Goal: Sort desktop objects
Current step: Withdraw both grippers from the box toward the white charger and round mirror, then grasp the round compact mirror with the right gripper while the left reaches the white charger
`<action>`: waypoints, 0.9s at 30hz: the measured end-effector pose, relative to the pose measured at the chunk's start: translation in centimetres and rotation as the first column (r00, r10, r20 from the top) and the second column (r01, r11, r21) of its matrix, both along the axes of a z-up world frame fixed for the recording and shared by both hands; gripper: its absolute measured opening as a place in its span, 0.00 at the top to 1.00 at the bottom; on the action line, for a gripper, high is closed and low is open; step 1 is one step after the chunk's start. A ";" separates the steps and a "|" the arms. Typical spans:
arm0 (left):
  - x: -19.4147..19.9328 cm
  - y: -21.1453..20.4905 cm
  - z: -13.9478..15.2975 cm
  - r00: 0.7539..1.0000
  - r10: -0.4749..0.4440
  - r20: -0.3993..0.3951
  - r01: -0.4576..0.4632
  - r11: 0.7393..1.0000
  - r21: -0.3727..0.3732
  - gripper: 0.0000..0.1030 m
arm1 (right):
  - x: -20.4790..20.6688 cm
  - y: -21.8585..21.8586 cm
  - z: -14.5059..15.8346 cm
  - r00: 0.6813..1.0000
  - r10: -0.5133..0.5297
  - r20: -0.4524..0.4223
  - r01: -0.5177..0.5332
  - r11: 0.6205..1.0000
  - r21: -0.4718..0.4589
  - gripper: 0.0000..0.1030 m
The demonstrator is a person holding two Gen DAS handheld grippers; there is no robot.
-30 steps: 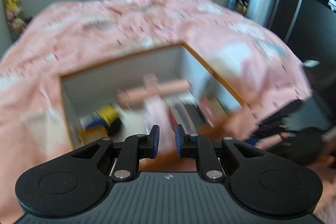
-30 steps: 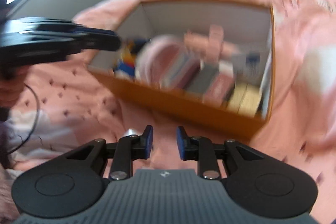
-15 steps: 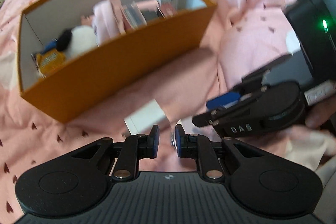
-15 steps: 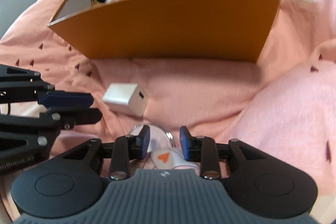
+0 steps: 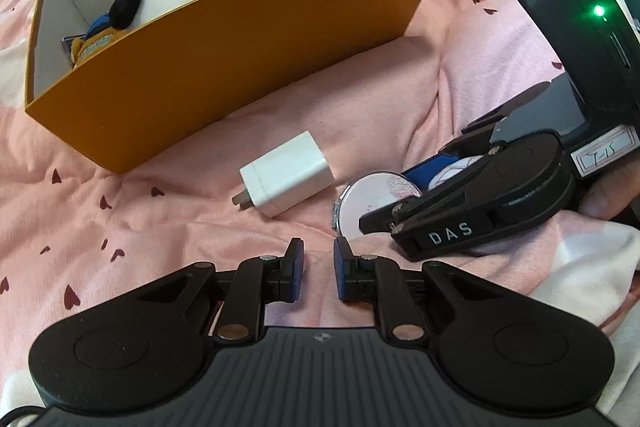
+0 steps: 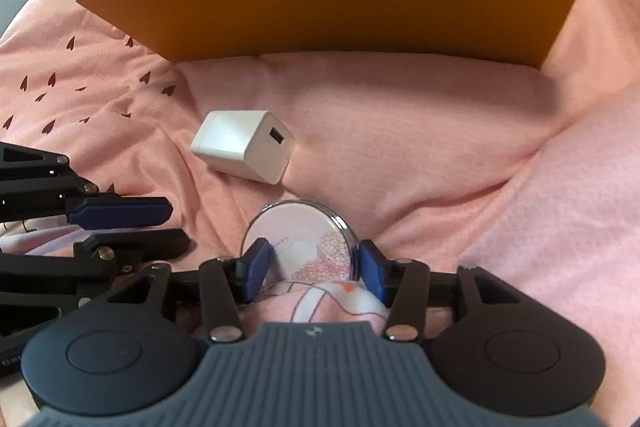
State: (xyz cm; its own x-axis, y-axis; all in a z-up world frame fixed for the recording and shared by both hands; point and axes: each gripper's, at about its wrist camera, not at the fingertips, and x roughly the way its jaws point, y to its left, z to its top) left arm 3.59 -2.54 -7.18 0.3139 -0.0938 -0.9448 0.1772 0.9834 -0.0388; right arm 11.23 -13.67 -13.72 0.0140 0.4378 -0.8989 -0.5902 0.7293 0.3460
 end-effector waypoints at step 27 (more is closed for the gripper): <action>0.5 1.1 0.0 0.999 0.043 -0.003 -0.043 0.999 0.013 0.82 | -1.0 -0.3 2.2 0.984 0.162 -0.080 -0.136 0.957 0.257 0.73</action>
State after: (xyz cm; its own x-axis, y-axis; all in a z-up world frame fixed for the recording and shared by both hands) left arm 4.12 -1.43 -7.18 0.3139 -0.0684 -0.9470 0.1346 0.9905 -0.0269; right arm 10.19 -13.98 -11.49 -0.1519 0.6390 -0.7541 -0.6392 0.5184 0.5681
